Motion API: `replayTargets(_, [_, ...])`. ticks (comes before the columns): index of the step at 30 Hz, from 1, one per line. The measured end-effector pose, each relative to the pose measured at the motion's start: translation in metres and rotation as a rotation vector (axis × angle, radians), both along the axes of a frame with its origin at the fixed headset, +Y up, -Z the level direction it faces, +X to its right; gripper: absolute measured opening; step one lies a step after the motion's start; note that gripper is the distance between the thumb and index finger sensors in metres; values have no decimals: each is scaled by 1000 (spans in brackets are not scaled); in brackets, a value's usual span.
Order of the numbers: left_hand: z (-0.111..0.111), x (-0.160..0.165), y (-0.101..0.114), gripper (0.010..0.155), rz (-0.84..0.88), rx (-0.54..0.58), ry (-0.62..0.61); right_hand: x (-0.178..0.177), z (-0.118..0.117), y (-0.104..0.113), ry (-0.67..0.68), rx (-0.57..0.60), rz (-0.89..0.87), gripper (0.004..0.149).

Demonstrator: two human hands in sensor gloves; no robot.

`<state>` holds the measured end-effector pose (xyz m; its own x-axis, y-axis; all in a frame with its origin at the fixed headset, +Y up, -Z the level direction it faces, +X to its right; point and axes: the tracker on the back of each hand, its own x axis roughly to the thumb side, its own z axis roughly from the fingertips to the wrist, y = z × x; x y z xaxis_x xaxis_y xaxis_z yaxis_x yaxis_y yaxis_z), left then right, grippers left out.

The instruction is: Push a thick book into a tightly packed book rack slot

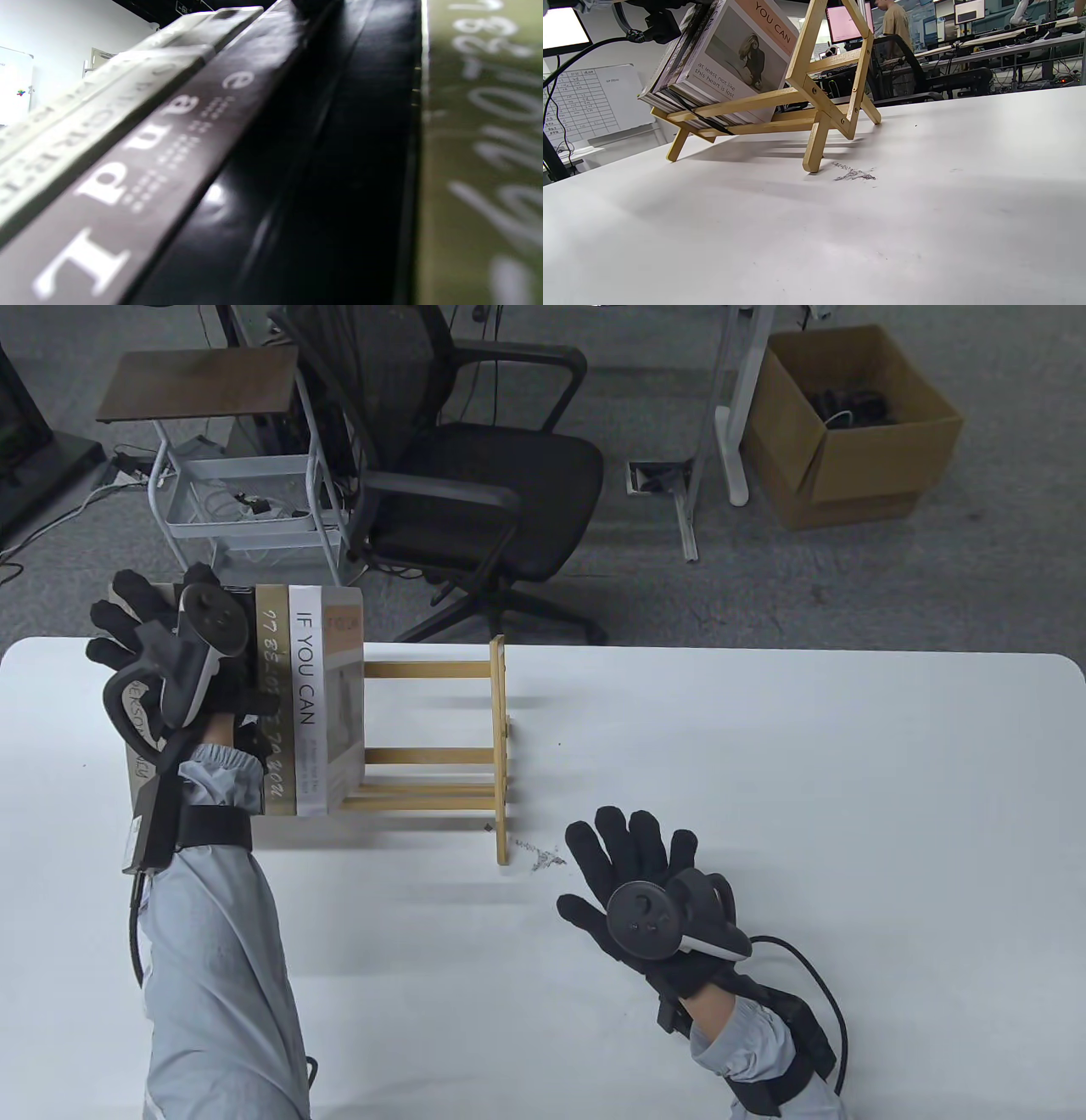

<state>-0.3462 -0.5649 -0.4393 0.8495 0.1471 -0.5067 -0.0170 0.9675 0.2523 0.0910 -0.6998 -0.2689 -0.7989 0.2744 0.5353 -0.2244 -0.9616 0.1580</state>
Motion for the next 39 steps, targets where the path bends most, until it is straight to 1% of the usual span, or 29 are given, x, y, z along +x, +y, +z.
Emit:
replayTargets(13, [-2,-1,-1,50,23,-6,-9,0,-1,-1,-2,0,4,77])
replayTargets(21, [-3,1,-1,50,8,-21,5,0,0,-2,1,5,0,77])
replayTargets(26, [-2,3,-3,50,-7,-10,6,0,0,-2,5,8,-1,77])
replayTargets(30, [-2,1,-7,50,33,8,3,0,0,-2,3,9,-3,76])
replayTargets(34, [0,5,-3,51,-1,-12,15,0,-1,-3,1,3,-4,76])
replayTargets(36, [3,9,-1,55,-10,5,-4,0,-1,-4,0,0,-2,76])
replayTargets(39, [7,16,1,55,0,31,-37,1,-1,-4,-1,-2,-3,76])
